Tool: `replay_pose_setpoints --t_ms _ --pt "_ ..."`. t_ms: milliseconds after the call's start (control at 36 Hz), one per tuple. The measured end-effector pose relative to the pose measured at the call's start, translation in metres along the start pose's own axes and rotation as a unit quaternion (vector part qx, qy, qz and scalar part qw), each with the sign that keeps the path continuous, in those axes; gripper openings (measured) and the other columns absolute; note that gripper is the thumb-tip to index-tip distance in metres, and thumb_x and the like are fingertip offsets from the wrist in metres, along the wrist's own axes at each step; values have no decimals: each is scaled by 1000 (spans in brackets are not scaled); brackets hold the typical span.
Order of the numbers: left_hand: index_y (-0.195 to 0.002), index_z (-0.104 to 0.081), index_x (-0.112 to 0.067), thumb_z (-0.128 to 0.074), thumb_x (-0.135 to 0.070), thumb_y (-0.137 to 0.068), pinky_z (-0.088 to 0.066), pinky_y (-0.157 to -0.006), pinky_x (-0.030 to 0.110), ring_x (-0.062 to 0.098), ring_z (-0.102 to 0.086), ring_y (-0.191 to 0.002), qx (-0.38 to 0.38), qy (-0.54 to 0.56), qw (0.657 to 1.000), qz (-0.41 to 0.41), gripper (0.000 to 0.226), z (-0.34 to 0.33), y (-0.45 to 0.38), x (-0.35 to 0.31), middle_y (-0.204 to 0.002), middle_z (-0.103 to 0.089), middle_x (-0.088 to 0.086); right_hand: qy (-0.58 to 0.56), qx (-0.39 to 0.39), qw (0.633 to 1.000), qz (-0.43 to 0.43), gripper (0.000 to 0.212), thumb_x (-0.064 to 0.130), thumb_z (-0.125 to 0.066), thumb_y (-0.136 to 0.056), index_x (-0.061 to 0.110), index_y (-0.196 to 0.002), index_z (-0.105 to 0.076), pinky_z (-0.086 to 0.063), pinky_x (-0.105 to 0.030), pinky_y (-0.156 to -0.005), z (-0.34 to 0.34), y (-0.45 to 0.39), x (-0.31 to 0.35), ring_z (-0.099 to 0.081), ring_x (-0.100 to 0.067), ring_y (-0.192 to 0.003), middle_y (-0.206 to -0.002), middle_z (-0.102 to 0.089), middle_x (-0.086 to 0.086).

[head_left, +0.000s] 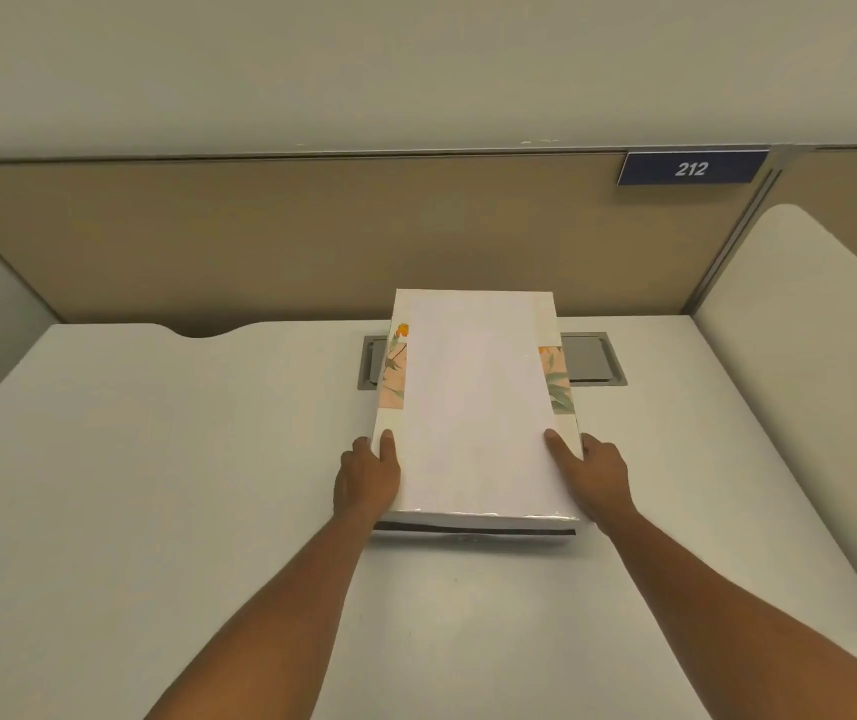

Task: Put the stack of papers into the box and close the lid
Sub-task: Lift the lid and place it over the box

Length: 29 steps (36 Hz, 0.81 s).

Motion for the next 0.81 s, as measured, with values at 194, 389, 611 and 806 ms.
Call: replay_pose_setpoints --t_ms 194,389,611,806 --pt "-142 -41 -8 -29 -54 -100 -40 -104 44 37 -50 -126 -7 -2 999 31 64 -4 -10 10 -139 -50 19 30 11 999 14 61 66 -55 -85 13 -63 -34 -30 -30 -55 -15 -17 5 -42 -23 -64 -68 -38 -3" --pt "-143 -41 -6 -27 -54 -100 -35 -108 42 36 -46 -131 39 -22 998 52 66 -5 -14 21 -143 -49 19 -3 53 998 16 60 68 -55 -83 12 -99 -71 -54 -37 -77 -30 -16 -4 -68 -24 -84 -92 -73 -5" --pt "-146 -39 -6 -22 -55 -101 -35 -109 40 35 -45 -134 77 -79 994 20 69 -1 -6 23 -147 -47 17 -4 63 998 12 66 77 -50 -79 15 -92 -70 -54 -41 -79 -26 -10 -14 -68 -25 -84 -86 -72 -4" --pt "-142 -43 -5 -27 -57 -99 -41 -105 39 33 -51 -129 117 -153 981 -10 69 -8 13 43 -142 -52 15 7 89 996 -27 58 84 -38 -76 29 -88 -52 -38 -34 -82 -24 -2 -26 -50 -23 -92 -98 -51 0"
Point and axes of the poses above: each hand's wrist, its own y-axis away from the middle knuckle, its own z-axis out of the back of the hand, x = y × z, the point moved 5 cm from there along -y, towards the middle knuckle
